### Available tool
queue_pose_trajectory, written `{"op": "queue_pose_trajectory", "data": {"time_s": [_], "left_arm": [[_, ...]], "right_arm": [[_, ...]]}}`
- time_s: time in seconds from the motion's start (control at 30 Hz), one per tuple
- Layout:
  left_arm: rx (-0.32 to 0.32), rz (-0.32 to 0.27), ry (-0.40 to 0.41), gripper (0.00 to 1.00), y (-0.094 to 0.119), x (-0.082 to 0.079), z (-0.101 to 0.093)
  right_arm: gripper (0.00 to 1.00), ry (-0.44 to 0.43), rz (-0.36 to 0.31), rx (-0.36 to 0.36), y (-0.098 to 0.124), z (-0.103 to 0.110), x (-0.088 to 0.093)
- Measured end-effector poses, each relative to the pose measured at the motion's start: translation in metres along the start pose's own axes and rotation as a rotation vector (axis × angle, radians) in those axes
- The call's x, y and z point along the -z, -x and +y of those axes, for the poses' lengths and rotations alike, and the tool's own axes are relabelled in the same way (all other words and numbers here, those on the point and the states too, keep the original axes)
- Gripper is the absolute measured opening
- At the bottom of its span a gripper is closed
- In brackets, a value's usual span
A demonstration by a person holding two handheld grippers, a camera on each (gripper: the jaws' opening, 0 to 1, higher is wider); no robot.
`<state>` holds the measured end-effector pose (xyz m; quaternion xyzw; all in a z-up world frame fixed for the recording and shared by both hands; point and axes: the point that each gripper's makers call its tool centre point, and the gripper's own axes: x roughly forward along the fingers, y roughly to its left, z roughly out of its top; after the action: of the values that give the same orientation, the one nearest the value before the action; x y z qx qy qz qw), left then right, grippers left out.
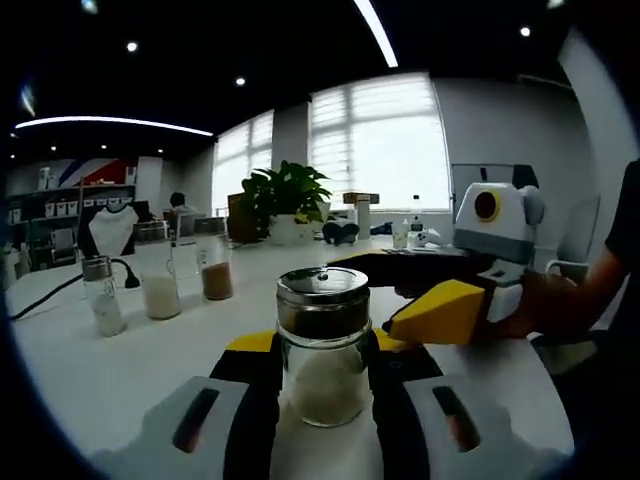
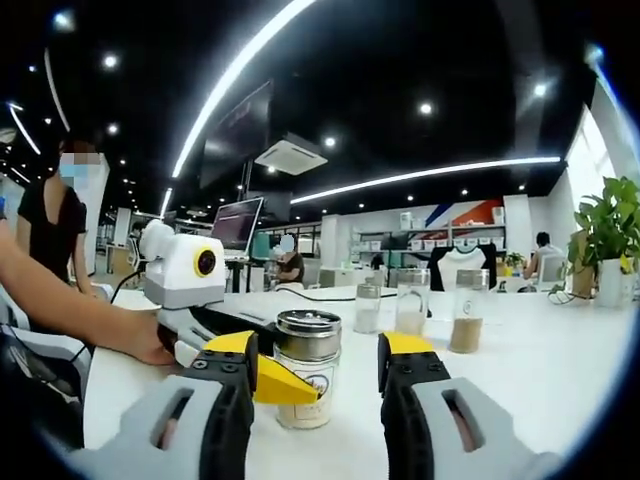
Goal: Rotate the seasoning bottle until the label or dispensing opening points toward the visible target arrow and the bottle remains upright within the marked orientation range
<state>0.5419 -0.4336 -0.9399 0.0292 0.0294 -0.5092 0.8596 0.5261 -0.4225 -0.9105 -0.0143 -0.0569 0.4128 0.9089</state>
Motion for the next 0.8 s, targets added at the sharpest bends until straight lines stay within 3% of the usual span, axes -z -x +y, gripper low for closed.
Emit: {"op": "queue_pose_trajectory", "data": {"time_s": [0.17, 0.33, 0.4, 0.43, 0.57, 0.8], "left_arm": [[0.006, -0.003, 0.001, 0.35, 0.001, 0.000, -0.006], [0.110, -0.016, -0.025, 0.35, 0.001, -0.002, -0.032], [0.104, -0.015, -0.036, 0.36, 0.002, -0.002, -0.031], [0.101, -0.017, -0.048, 0.36, 0.002, -0.002, -0.029], [0.094, -0.011, -0.064, 0.36, 0.002, -0.003, -0.028], [0.016, -0.022, -0.085, 0.36, 0.004, -0.006, -0.026]], "right_arm": [[0.40, -0.009, -0.003, -0.026, 0.000, 0.006, 0.000], [0.35, -0.053, -0.007, -0.074, 0.000, 0.013, -0.001], [0.31, -0.062, -0.005, -0.113, 0.000, 0.021, 0.000], [0.31, -0.020, 0.003, -0.086, 0.001, 0.018, 0.001], [0.30, -0.045, -0.003, -0.076, 0.000, 0.018, -0.001], [0.29, -0.074, 0.034, -0.028, 0.000, 0.015, -0.005]]}}
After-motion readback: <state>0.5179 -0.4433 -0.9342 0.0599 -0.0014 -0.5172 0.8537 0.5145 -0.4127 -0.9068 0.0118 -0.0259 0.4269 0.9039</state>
